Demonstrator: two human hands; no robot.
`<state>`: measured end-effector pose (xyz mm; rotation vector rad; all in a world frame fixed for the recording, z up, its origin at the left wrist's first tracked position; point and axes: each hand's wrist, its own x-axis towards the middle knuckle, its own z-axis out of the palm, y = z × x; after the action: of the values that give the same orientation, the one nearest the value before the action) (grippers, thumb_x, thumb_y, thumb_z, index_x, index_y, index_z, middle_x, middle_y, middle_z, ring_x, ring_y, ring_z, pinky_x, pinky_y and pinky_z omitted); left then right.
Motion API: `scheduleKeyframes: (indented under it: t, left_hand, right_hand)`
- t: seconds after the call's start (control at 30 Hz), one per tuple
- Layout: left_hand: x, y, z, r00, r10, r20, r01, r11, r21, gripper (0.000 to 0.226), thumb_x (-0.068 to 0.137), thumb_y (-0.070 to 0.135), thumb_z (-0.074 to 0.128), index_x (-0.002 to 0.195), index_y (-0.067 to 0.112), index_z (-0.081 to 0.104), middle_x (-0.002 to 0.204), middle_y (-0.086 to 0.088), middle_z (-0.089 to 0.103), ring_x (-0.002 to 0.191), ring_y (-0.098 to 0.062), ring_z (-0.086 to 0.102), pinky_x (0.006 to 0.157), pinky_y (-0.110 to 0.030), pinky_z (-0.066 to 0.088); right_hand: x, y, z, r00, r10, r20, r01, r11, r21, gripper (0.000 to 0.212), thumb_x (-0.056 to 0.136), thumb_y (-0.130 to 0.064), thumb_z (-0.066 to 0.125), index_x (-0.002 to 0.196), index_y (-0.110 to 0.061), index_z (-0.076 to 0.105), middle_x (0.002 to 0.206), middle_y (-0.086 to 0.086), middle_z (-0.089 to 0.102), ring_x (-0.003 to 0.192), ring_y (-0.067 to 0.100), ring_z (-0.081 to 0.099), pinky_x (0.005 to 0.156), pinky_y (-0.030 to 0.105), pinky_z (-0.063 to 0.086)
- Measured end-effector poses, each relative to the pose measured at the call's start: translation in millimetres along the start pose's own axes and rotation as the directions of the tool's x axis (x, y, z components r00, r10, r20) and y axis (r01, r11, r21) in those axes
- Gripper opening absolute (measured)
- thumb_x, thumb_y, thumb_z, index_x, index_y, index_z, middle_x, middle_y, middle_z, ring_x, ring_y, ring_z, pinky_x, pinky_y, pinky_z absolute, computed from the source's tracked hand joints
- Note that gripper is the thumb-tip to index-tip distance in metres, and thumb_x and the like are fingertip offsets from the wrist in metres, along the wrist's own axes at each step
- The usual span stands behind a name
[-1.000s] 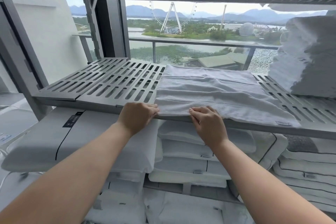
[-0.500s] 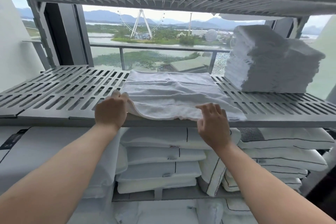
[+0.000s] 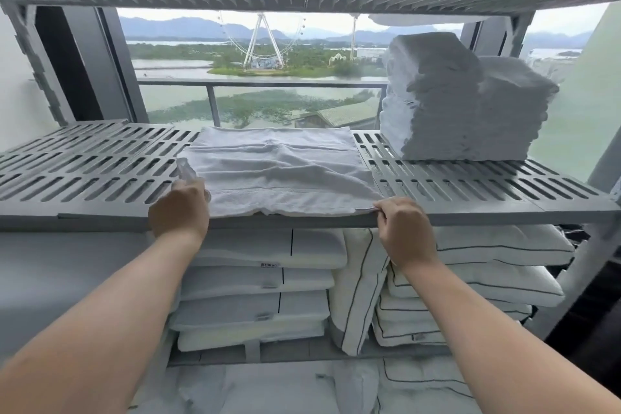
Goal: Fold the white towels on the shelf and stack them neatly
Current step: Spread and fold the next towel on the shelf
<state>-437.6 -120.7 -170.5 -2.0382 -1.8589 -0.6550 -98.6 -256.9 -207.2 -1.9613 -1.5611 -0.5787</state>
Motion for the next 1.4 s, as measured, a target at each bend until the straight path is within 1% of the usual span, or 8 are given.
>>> scheduleKeyframes:
  t: [0.23,0.5,0.73,0.9,0.97,1.1,1.23,1.4]
  left_hand:
    - [5.0,5.3,9.9,0.999,0.033,-0.014,-0.034,0.996,-0.078,0.019,0.101,0.014,0.046,0.108,0.004,0.060,0.084,-0.013,0.065,0.065,-0.032,0.060,0.056,-0.040,0.050]
    - [74.5,11.1,51.2,0.999,0.035,0.015,-0.031,0.981,-0.193,0.013,0.088,0.004,0.054,0.078,0.009,0.061,0.072,-0.013,0.063,0.069,-0.033,0.060,0.057,-0.034,0.041]
    - [172.4,26.3,105.5,0.989,0.130,0.069,-0.109,0.962,-0.251,0.014,0.090,0.011,0.057,0.087,0.008,0.071,0.085,-0.015,0.071,0.080,-0.033,0.066,0.064,-0.032,0.041]
    - [236.1,30.5,136.2,0.980,0.162,0.119,-0.133,0.967,-0.219,0.018,0.095,0.012,0.051,0.090,0.009,0.069,0.092,-0.017,0.070,0.088,-0.034,0.068,0.072,-0.038,0.050]
    - [258.3,30.5,147.8,0.976,0.170,0.134,-0.135,0.962,-0.238,0.018,0.096,0.011,0.049,0.087,0.009,0.064,0.092,-0.018,0.068,0.088,-0.034,0.067,0.071,-0.038,0.049]
    - [291.9,28.5,164.2,0.983,0.116,0.145,-0.067,0.950,-0.306,0.018,0.095,0.011,0.047,0.089,0.008,0.063,0.090,-0.019,0.067,0.077,-0.030,0.059,0.066,-0.036,0.044]
    - [308.7,19.6,172.7,0.996,0.038,0.075,-0.011,0.943,-0.332,0.020,0.091,0.010,0.047,0.075,0.011,0.059,0.079,-0.018,0.067,0.069,-0.030,0.058,0.060,-0.032,0.038]
    - [322.1,6.8,174.5,0.993,-0.122,0.002,0.117,0.948,-0.296,0.025,0.094,0.011,0.044,0.094,0.007,0.069,0.090,-0.023,0.071,0.084,-0.040,0.067,0.065,-0.038,0.048]
  right_hand:
    - [32.4,-31.4,8.8,1.000,-0.001,0.015,0.000,0.998,0.062,0.013,0.096,-0.012,0.052,0.097,-0.010,0.064,0.074,0.004,0.066,0.059,0.024,0.064,0.050,0.029,0.049]
    - [116.1,-65.2,56.1,0.985,-0.140,0.096,0.139,0.990,0.016,0.023,0.094,-0.002,0.046,0.110,-0.008,0.061,0.087,0.010,0.070,0.075,0.028,0.068,0.060,0.032,0.052]
    - [196.0,-81.7,120.8,0.982,-0.117,0.150,0.116,0.993,0.010,0.025,0.085,0.002,0.050,0.094,-0.012,0.069,0.091,0.010,0.069,0.084,0.026,0.065,0.066,0.027,0.036]
    - [241.7,-77.5,159.7,0.985,-0.012,0.170,0.000,0.998,0.068,0.030,0.084,0.008,0.043,0.090,-0.008,0.068,0.091,0.016,0.070,0.089,0.031,0.066,0.073,0.036,0.053]
    - [254.3,-76.6,172.0,0.981,0.025,0.192,-0.035,0.998,0.047,0.035,0.087,0.005,0.042,0.104,-0.009,0.069,0.098,0.015,0.071,0.094,0.032,0.068,0.077,0.038,0.055]
    - [277.2,-65.5,192.4,0.972,0.089,0.218,-0.097,0.995,0.028,0.041,0.092,0.001,0.042,0.124,-0.015,0.062,0.107,0.015,0.072,0.100,0.033,0.068,0.079,0.036,0.054]
    - [294.7,-51.2,203.2,0.978,0.141,0.153,-0.153,0.986,0.068,0.036,0.090,0.002,0.044,0.116,-0.012,0.064,0.104,0.017,0.069,0.092,0.036,0.067,0.074,0.034,0.051]
    - [314.7,-31.0,208.7,0.981,0.192,0.026,-0.194,0.969,0.156,0.038,0.084,0.008,0.049,0.108,-0.009,0.073,0.099,0.016,0.071,0.088,0.034,0.067,0.069,0.025,0.040]
